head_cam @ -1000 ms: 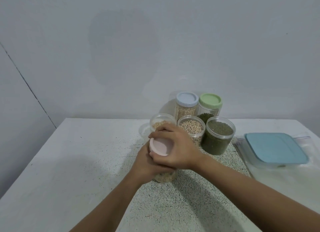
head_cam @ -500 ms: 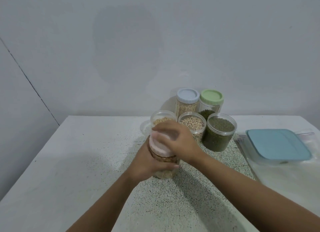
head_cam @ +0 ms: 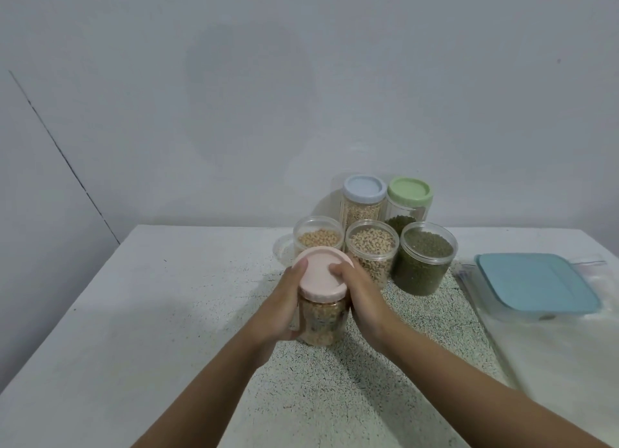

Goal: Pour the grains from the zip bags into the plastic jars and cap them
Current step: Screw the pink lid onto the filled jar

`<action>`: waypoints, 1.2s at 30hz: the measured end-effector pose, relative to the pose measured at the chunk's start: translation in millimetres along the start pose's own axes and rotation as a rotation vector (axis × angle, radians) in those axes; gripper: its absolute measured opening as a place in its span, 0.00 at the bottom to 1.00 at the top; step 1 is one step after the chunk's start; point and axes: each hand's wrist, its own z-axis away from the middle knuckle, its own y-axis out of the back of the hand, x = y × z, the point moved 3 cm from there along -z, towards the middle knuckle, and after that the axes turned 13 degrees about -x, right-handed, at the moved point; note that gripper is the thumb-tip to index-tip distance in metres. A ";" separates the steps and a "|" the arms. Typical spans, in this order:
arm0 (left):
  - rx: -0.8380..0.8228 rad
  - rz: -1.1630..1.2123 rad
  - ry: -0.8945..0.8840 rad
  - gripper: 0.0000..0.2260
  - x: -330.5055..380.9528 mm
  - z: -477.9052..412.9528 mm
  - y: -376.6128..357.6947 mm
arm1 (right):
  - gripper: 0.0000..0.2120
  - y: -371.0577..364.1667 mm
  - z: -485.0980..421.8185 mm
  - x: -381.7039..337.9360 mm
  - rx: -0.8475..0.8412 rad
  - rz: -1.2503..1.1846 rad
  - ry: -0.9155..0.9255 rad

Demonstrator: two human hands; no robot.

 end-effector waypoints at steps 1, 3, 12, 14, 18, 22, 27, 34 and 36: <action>0.020 -0.001 -0.005 0.21 0.5 -0.7 -0.2 | 0.13 0.9 -0.9 1.6 0.005 -0.014 0.004; 0.038 -0.029 0.003 0.22 2.6 -0.5 0.7 | 0.13 1.9 -2.9 2.9 0.017 -0.015 0.003; 0.084 -0.313 -0.053 0.18 74.6 19.3 -3.1 | 0.23 9.1 -10.5 -52.9 -0.149 0.078 0.026; 0.086 -0.350 -0.094 0.16 101.8 22.0 -1.3 | 0.22 11.4 -19.1 -77.3 -0.169 0.065 0.051; 0.140 -0.419 -0.150 0.17 146.2 22.3 6.8 | 0.24 12.0 -38.9 -120.8 -0.187 0.094 0.089; 0.163 -0.528 -0.229 0.14 182.5 14.8 10.7 | 0.22 14.2 -61.0 -156.2 -0.171 0.115 0.179; 0.238 -0.505 -0.293 0.17 214.4 -16.0 24.7 | 0.22 16.7 -88.4 -189.4 -0.102 0.214 0.318; 0.199 -0.453 -0.350 0.21 210.2 -88.9 59.9 | 0.13 37.9 -142.0 -195.8 -0.057 0.449 0.347; 0.172 -0.452 -0.326 0.22 200.8 -110.3 68.7 | 0.12 45.7 -156.8 -187.7 -0.033 0.522 0.309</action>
